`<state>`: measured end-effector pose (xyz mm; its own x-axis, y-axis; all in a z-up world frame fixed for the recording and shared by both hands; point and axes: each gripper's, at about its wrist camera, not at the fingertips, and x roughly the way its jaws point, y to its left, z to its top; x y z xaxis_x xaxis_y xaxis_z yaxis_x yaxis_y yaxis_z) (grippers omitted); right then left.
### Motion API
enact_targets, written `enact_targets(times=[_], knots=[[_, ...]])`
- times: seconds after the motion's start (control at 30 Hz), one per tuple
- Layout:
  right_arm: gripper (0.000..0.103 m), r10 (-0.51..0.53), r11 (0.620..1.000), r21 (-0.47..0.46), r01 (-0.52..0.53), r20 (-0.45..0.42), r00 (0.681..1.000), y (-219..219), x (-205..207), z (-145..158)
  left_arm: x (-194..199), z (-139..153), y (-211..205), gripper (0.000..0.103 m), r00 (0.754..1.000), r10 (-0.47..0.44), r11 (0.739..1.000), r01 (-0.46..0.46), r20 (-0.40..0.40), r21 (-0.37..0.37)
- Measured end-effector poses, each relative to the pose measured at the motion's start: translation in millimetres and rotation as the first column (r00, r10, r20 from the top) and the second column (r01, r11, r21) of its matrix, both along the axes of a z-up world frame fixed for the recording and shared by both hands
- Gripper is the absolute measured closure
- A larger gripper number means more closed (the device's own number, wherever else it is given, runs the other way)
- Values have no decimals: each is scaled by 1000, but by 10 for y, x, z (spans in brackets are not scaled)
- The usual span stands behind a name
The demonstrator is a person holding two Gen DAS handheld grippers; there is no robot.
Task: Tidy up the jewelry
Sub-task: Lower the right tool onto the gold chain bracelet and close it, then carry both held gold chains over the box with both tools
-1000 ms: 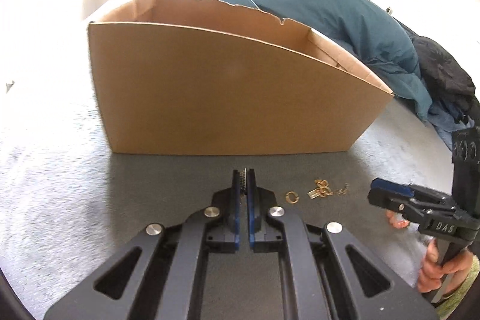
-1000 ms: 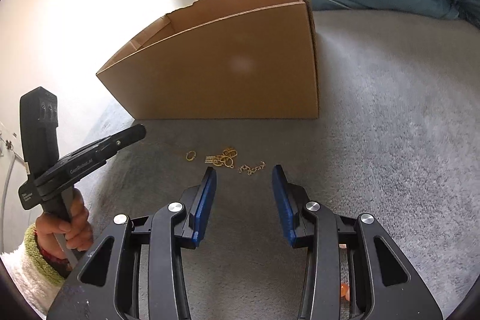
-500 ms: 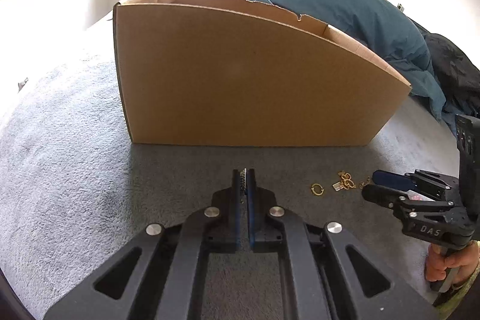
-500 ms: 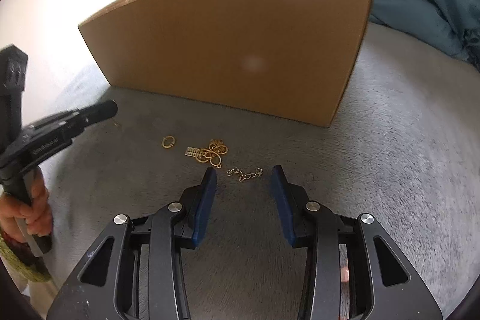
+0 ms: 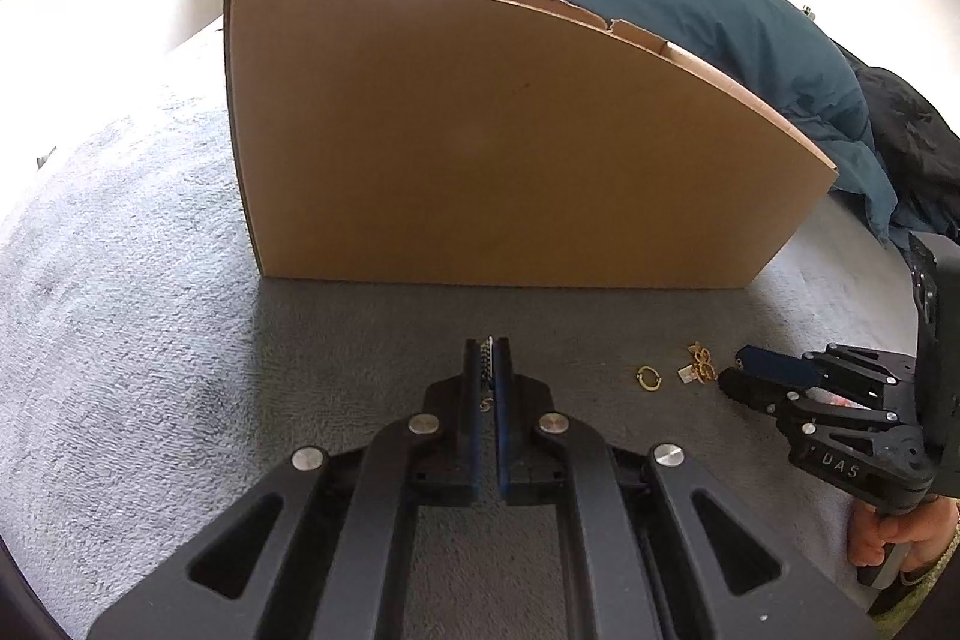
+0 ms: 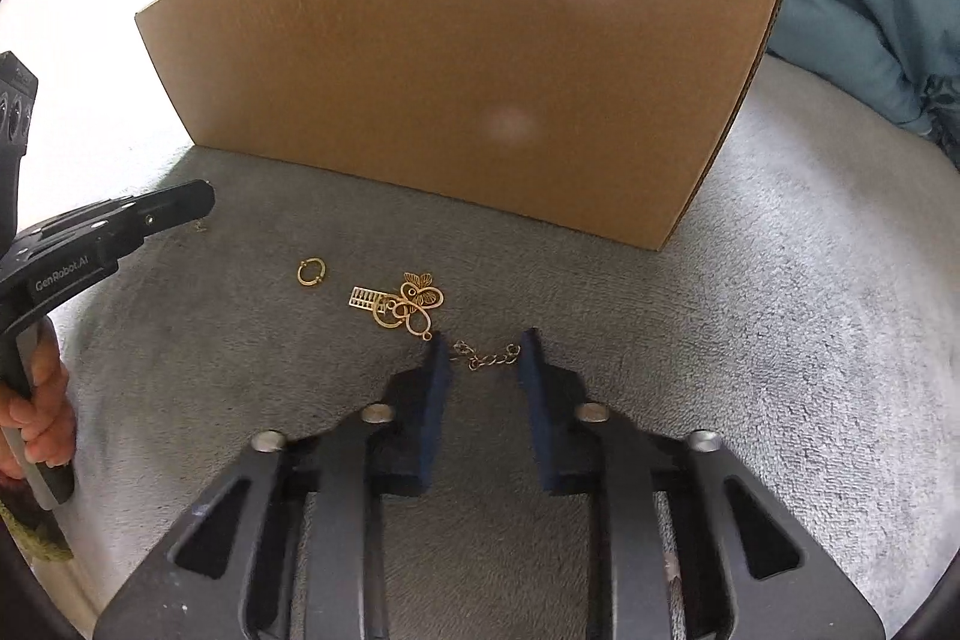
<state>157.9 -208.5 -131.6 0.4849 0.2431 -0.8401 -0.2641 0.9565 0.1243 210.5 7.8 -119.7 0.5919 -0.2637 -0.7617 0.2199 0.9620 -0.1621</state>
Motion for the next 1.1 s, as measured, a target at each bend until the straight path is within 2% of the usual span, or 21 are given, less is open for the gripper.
enact_targets(times=[0.07,0.37,0.53,0.73,0.9,1.0,1.1], knots=[[100,-3,1000,6,3,-2,1000,21,12,10,10,6,4,100,1000,3,1000,-3,2,-2],[101,-77,988,138,75,13,997,-318,-134,291,-83,210,8,100,999,0,1000,0,51,0],[101,-88,979,187,77,51,995,-447,-291,608,-225,476,8,100,994,-13,1000,14,107,-6],[101,-62,972,233,26,150,987,-468,-381,1143,-367,972,10,100,979,-51,997,60,198,-39],[101,-28,955,293,-39,221,975,-384,-70,1624,-276,1429,-42,100,959,-86,992,109,270,-71],[101,-12,947,316,-60,222,975,-326,118,1759,-32,1584,-124,100,959,-108,987,135,263,-90],[101,-2,947,314,-62,200,980,-208,399,1767,270,1598,-238,100,964,-136,981,163,230,-107]])
